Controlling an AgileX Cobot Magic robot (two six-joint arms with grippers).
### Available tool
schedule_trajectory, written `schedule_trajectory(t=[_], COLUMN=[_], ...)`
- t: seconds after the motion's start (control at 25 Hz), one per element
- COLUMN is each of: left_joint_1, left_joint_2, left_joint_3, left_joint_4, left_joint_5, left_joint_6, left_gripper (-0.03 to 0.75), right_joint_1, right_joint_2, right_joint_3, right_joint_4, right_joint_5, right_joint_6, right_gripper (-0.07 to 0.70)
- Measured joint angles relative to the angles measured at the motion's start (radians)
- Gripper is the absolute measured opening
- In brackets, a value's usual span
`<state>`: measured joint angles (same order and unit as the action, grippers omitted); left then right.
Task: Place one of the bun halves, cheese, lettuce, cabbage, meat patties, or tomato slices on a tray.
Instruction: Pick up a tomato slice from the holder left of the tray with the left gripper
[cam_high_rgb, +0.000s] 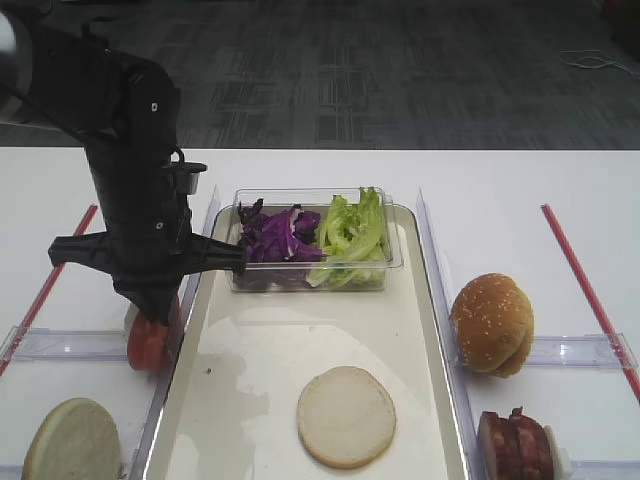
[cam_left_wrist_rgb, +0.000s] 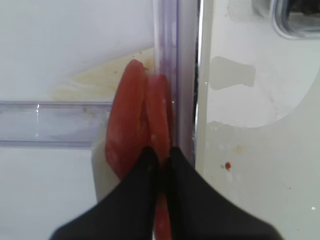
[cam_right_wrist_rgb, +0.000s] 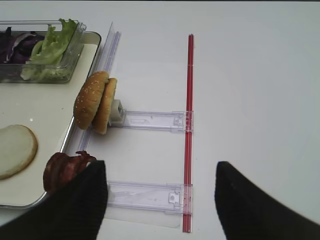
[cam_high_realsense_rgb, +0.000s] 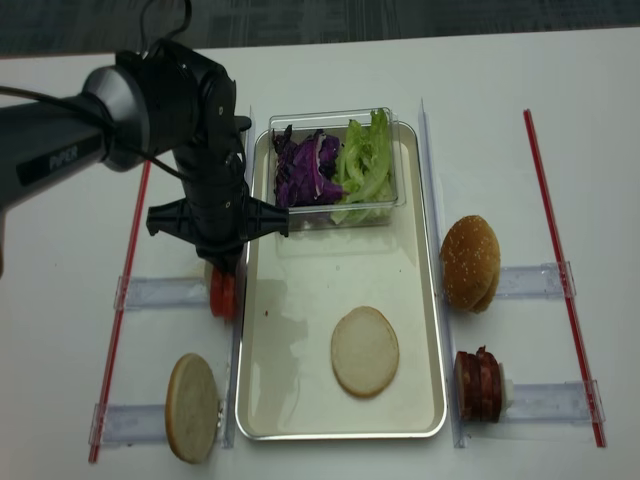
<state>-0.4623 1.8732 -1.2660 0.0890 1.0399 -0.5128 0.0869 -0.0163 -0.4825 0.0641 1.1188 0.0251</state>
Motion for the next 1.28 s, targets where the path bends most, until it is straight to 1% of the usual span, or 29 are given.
schedule_trajectory(t=[1.0, 1.28], left_joint_1=[0.0, 0.0], left_joint_2=[0.0, -0.036], left_joint_3=[0.0, -0.002], left_joint_4=[0.001, 0.009], left_joint_5=[0.0, 0.0], left_joint_6=[0.0, 0.0], left_gripper=[0.053, 0.053], right_joint_1=[0.0, 0.0], right_joint_2=[0.0, 0.0], right_joint_3=[0.0, 0.0], right_joint_4=[0.0, 0.0], right_joint_5=[0.0, 0.0], right_joint_6=[0.002, 0.002], right_gripper=[0.47, 0.47])
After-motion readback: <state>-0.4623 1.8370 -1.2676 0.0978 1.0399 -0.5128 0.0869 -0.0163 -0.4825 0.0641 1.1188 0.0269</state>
